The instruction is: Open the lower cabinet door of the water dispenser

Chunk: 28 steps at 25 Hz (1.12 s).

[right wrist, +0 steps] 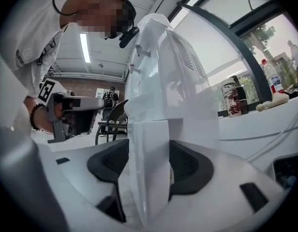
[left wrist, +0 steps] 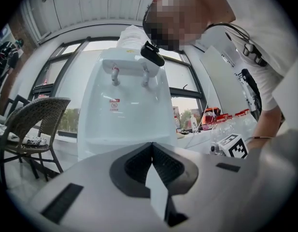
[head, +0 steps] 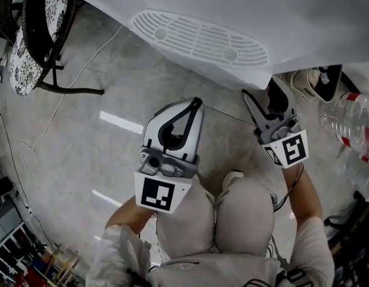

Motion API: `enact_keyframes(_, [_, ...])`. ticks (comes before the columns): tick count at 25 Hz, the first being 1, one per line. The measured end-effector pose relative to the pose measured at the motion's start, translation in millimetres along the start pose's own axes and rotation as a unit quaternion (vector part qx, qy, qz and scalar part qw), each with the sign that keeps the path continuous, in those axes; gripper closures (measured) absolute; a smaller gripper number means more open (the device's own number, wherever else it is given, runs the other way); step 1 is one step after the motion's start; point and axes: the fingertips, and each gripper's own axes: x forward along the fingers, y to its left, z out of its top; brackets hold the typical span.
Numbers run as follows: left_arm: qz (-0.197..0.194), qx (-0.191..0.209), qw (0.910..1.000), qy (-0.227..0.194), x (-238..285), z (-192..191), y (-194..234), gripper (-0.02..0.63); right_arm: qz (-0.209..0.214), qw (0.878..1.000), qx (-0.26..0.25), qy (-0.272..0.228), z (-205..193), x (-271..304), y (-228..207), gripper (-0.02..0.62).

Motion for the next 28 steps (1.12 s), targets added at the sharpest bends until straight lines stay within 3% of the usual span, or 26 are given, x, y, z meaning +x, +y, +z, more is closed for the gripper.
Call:
enact_keyframes(7, [0.010, 0.003, 0.9999, -0.001, -11, -1, 9, 0.601, 0.027, 1.000, -0.009, 0.003, -2, -8, 20, 0.348])
enact_keyframes(16, [0.047, 0.013, 0.9988, 0.006, -53, 1, 33, 0.601, 0.145, 0.989, -0.012, -0.011, 14, -9, 101, 0.402])
enact_keyframes(23, [0.081, 0.020, 0.9964, 0.016, -91, 8, 50, 0.601, 0.219, 0.976, -0.010, -0.004, 15, 1, 151, 0.382])
enact_keyframes(28, [0.103, 0.025, 0.9942, 0.016, -108, 14, 63, 0.601, 0.249, 0.968, -0.023, 0.002, 14, 13, 174, 0.357])
